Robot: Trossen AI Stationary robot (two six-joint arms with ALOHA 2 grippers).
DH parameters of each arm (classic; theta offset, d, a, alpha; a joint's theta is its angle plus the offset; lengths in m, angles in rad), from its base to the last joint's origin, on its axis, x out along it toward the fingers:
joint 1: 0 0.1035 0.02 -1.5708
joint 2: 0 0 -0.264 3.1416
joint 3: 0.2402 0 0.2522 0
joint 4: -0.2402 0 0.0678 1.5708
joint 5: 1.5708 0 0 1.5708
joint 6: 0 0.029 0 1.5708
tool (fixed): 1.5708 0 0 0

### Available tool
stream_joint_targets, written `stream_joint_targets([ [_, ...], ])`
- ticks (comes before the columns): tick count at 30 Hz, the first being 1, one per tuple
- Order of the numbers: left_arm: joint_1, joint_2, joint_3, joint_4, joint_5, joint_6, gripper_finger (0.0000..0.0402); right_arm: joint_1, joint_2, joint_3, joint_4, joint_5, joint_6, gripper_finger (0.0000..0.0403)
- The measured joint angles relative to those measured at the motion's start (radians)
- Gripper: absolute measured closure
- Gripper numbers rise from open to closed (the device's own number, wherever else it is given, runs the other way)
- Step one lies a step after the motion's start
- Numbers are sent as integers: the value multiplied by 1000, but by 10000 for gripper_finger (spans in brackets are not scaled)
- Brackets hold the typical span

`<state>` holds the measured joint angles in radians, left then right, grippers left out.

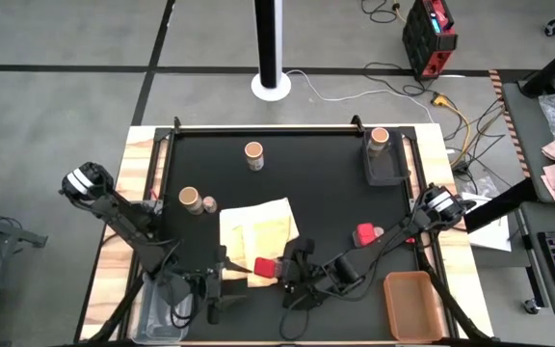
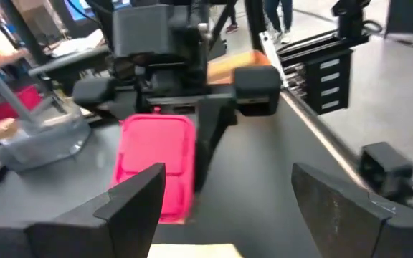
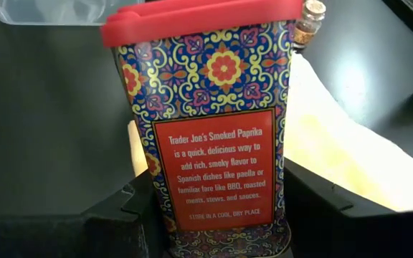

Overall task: Sort spices by type
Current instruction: Put the top red spice can into the transparent bin

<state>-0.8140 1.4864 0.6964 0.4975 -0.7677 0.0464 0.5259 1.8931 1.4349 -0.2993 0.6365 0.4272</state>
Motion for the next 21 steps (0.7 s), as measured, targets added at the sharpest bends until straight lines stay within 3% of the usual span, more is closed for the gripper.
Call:
stream_joint_targets([
  [5, 56, 0, 0, 12, 4, 59, 116, 0, 1, 0, 5, 0, -23, 206],
  [14, 185, 2, 0, 20, 233, 58, 116, 0, 2, -2, 8, 1, -31, 206],
  [21, 226, 37, -1, 27, 285, 46, 121, 0, 3, -2, 26, 1, -35, 206],
])
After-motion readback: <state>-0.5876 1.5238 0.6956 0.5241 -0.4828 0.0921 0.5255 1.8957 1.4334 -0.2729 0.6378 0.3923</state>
